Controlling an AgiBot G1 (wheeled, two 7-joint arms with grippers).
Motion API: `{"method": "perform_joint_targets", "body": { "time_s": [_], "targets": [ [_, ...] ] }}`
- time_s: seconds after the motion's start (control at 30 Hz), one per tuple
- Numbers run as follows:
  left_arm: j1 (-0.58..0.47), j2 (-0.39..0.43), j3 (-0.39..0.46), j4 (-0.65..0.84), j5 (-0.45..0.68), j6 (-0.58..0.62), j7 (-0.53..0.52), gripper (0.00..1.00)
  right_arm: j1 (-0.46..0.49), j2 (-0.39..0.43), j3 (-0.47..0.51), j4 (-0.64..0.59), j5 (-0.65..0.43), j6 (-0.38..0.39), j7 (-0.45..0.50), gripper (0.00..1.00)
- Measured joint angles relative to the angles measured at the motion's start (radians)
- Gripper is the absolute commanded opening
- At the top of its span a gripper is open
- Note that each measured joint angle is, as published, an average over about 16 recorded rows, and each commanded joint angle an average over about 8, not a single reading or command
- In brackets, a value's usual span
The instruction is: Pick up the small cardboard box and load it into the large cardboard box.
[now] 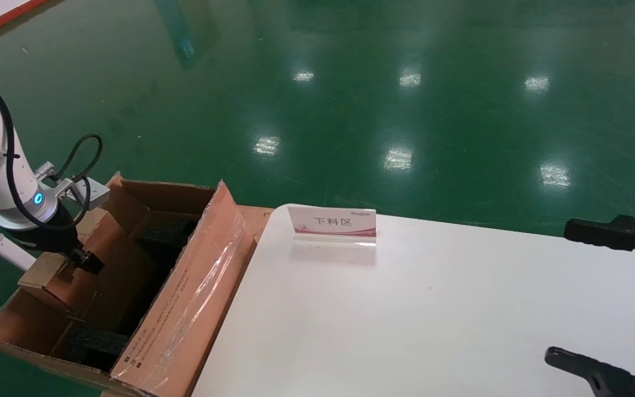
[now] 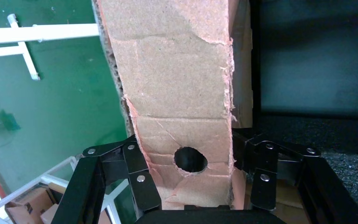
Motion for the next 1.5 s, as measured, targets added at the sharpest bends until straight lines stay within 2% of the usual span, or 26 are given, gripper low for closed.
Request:
{"method": "perform_joint_targets", "body": {
  "time_s": [1.1,1.33,1.5],
  "targets": [
    [-0.014,-0.007,-0.004,-0.019,0.001,-0.002,0.007,1.0,0.0,0.0,0.0,0.0,0.0,0.0,0.0,1.0],
    [-0.054,-0.037,-0.021,-0.093,0.004,-0.04,0.041,1.0,0.0,0.0,0.0,0.0,0.0,0.0,0.0,1.0],
    [-0.111,-0.093,-0.045,-0.202,0.004,-0.088,0.077,1.0,0.0,0.0,-0.001,-0.001,0.0,0.0,0.0,1.0]
  ]
}}
